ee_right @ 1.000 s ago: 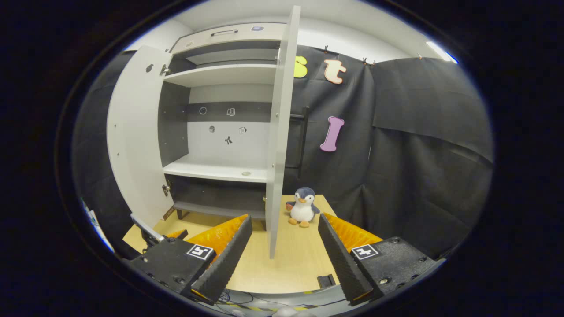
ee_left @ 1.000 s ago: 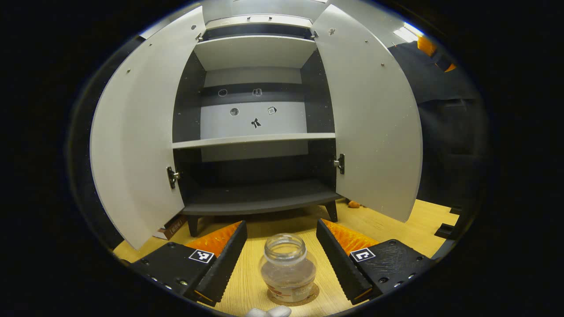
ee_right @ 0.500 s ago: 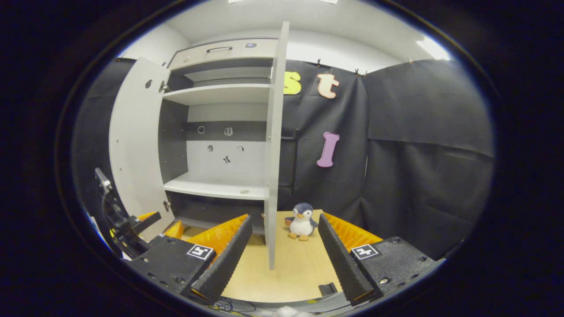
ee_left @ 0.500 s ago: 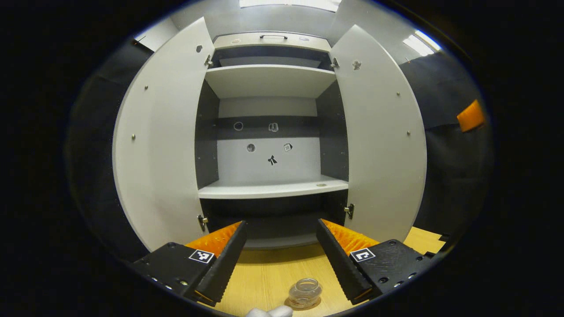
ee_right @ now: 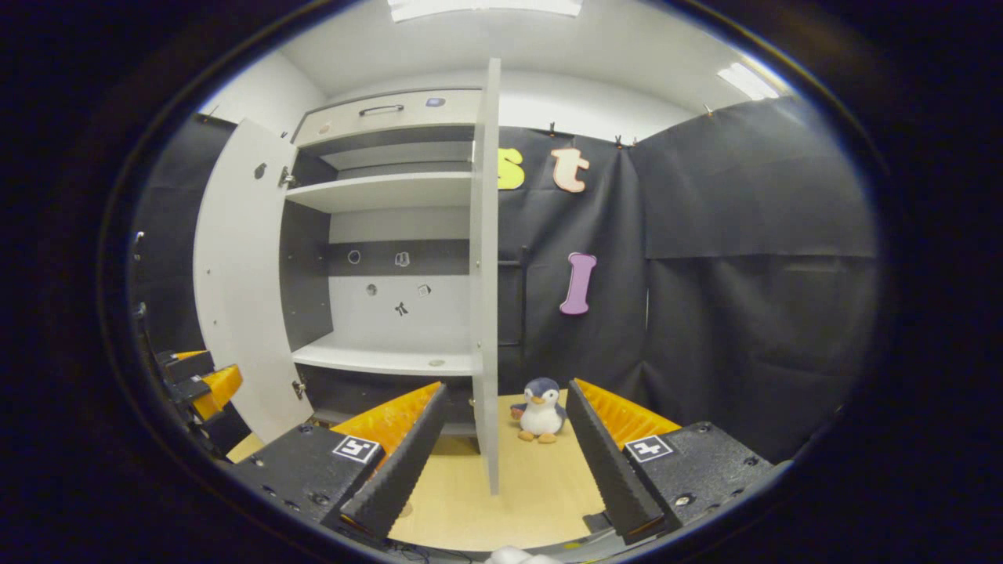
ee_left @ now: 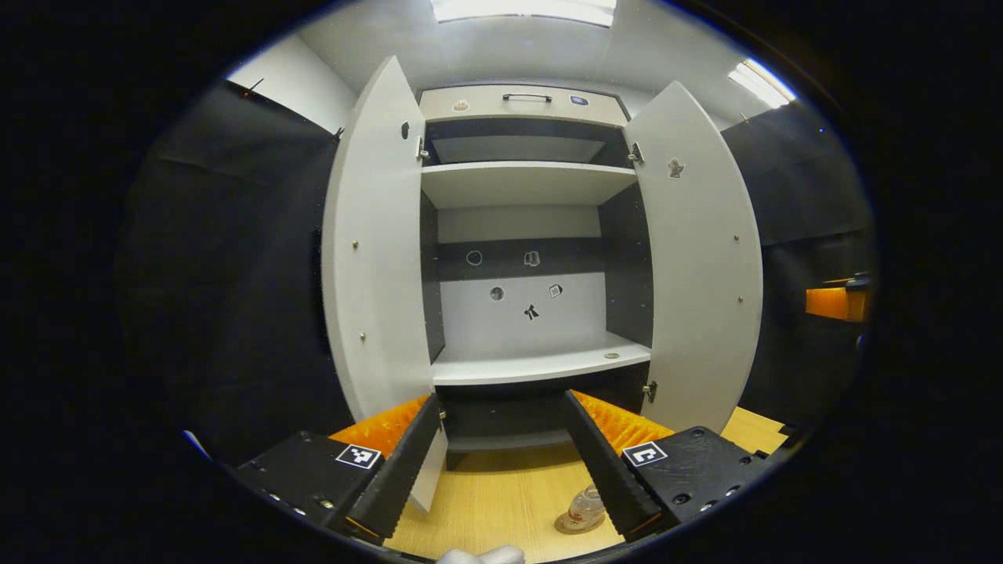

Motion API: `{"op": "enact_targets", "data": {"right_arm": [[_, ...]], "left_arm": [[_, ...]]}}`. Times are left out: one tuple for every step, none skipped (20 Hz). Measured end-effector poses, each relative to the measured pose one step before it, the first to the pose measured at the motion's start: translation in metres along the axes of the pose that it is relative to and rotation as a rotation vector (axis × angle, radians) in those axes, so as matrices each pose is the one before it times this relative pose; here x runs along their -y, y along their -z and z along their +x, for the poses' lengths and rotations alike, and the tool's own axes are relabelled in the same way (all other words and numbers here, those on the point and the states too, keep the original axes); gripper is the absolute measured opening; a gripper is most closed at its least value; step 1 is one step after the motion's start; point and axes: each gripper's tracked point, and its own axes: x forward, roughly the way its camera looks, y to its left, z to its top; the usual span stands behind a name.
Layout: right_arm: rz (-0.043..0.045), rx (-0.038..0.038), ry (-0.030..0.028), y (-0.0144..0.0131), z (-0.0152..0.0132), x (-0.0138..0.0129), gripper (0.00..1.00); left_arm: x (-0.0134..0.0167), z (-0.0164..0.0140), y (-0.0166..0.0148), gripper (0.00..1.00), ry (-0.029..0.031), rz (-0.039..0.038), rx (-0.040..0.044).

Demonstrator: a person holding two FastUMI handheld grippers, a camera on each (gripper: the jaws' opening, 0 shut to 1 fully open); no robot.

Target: Grasp the bottle in the cabinet with the left hand and place it on the coaster, then close the right door with the right hand and the left door with the left hand.

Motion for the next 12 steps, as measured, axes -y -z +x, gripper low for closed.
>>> {"op": "enact_targets", "data": {"right_arm": [[0.01673,-0.006,0.0078,0.00428,0.00037,0.0019,0.99],[0.01146,-0.00526,0.00874,0.00198,0.00083,0.00284,0.99],[0.0048,-0.00076,0.01095,0.00097,0.00154,0.00411,0.99],[0.0022,0.00042,0.01004,-0.00137,0.00175,0.00447,0.99],[0.00314,0.00289,0.00733,-0.00275,0.00305,0.00493,0.99],[0.00118,0.00697,0.00767,-0.0054,0.00445,0.00577,0.99],[-0.00306,0.0067,0.01163,-0.00508,0.00622,0.00813,0.99],[-0.00325,0.00635,0.01284,-0.00568,0.00733,0.00928,0.99],[-0.00285,0.0042,0.00335,-0.00571,0.00882,0.00655,0.99],[-0.00074,0.01039,-0.00059,-0.00822,0.01112,0.00692,0.99],[-0.00249,0.00308,0.00362,-0.0052,0.01196,0.00844,0.99],[-0.00024,-0.00352,-0.00509,-0.00544,0.01352,0.00572,0.99]], "left_arm": [[-0.00467,-0.00535,0.00143,0.96,-0.00457,0.00154,-0.00822],[-0.00531,-0.00493,0.00151,0.96,-0.00584,0.00099,-0.00957],[-0.0057,-0.00528,0.00139,0.96,-0.00585,0.00302,-0.0098],[-0.00444,-0.00288,-0.00001,0.96,-0.00944,0.00219,-0.0062],[-0.00347,-0.00196,-0.00146,0.96,-0.00665,-0.00096,-0.00091],[-0.00221,-0.00097,-0.0019,0.96,-0.00736,-0.00354,0.00331],[-0.002,-0.00045,-0.00352,0.95,-0.00598,-0.00194,0.00678],[-0.00078,0.00043,-0.00225,0.96,-0.01006,0.00011,-0.00295],[0.00061,0.0003,-0.00146,0.96,-0.0068,-0.00287,-0.00146],[0.00152,-0.00009,-0.00309,0.96,-0.00988,-0.00573,0.00256],[0.00134,-0.00033,-0.00448,0.96,-0.01099,-0.00435,0.00647],[0.00244,-0.00027,-0.00275,0.95,-0.01565,-0.00558,-0.0028]]}}
